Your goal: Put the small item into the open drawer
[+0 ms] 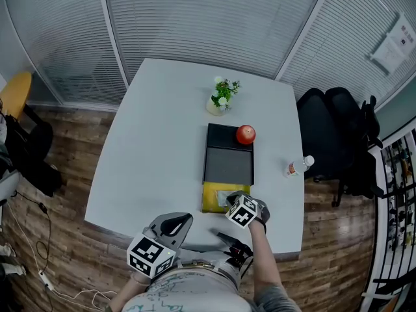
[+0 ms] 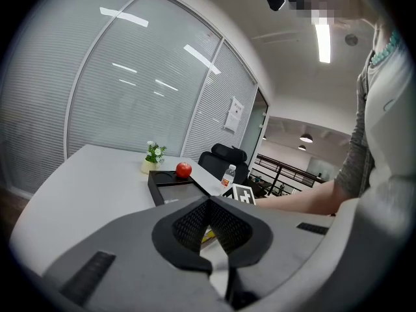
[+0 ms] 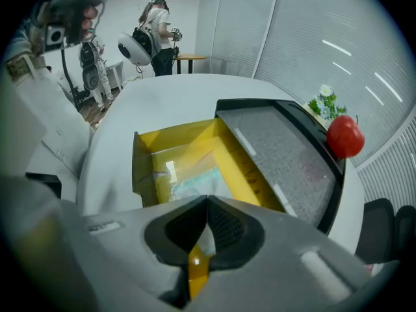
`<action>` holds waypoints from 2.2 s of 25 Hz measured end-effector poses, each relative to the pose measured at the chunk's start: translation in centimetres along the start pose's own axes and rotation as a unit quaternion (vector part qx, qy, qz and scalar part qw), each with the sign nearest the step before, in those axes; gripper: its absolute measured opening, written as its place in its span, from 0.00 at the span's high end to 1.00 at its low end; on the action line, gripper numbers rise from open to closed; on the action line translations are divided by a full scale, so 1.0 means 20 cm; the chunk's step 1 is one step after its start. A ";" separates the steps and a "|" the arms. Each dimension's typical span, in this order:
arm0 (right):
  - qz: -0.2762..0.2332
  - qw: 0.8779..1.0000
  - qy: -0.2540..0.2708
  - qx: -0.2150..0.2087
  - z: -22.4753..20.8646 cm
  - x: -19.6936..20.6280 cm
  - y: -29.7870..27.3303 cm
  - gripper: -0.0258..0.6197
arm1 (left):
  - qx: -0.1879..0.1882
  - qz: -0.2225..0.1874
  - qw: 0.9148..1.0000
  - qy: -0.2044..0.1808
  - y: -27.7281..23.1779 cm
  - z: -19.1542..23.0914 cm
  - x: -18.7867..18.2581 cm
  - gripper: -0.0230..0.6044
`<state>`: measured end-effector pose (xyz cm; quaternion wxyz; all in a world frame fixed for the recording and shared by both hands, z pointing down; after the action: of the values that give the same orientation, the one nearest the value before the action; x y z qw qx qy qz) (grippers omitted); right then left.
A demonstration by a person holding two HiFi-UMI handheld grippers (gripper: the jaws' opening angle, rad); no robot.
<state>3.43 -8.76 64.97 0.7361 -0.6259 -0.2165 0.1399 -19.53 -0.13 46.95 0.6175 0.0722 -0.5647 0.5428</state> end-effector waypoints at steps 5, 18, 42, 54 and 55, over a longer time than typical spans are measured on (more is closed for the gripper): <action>0.003 1.000 -0.012 0.004 0.00 -0.02 -0.02 0.95 | 0.006 -0.004 1.000 0.004 0.01 0.01 0.00 0.97; 0.034 0.998 -0.048 -0.025 -0.03 -0.06 -0.05 0.96 | 0.033 0.000 0.999 -0.003 -0.01 0.04 -0.01 0.97; 0.087 0.990 -0.064 -0.093 -0.11 -0.12 -0.08 0.96 | 0.084 0.028 0.996 -0.024 -0.14 0.07 -0.06 0.97; 0.097 0.990 -0.049 -0.084 -0.10 -0.14 -0.08 0.96 | 0.086 0.033 0.996 -0.011 -0.15 0.09 -0.06 0.97; 0.098 0.990 -0.050 -0.084 -0.10 -0.14 -0.08 0.96 | 0.088 0.034 0.996 -0.011 -0.15 0.08 -0.06 0.97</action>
<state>1.96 -12.05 65.93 0.6524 -0.6956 -0.2015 0.2234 -17.95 -3.23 48.24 0.5837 0.1128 -0.5239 0.6100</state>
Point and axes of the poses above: the fingertips, and each gripper's own axes: y backward along the fingers, z to its left, x out of its underside, the point moved 9 cm from there along y, backward along the fingers, and after that the axes turned 13 degrees about z, right-handed, at the moved point
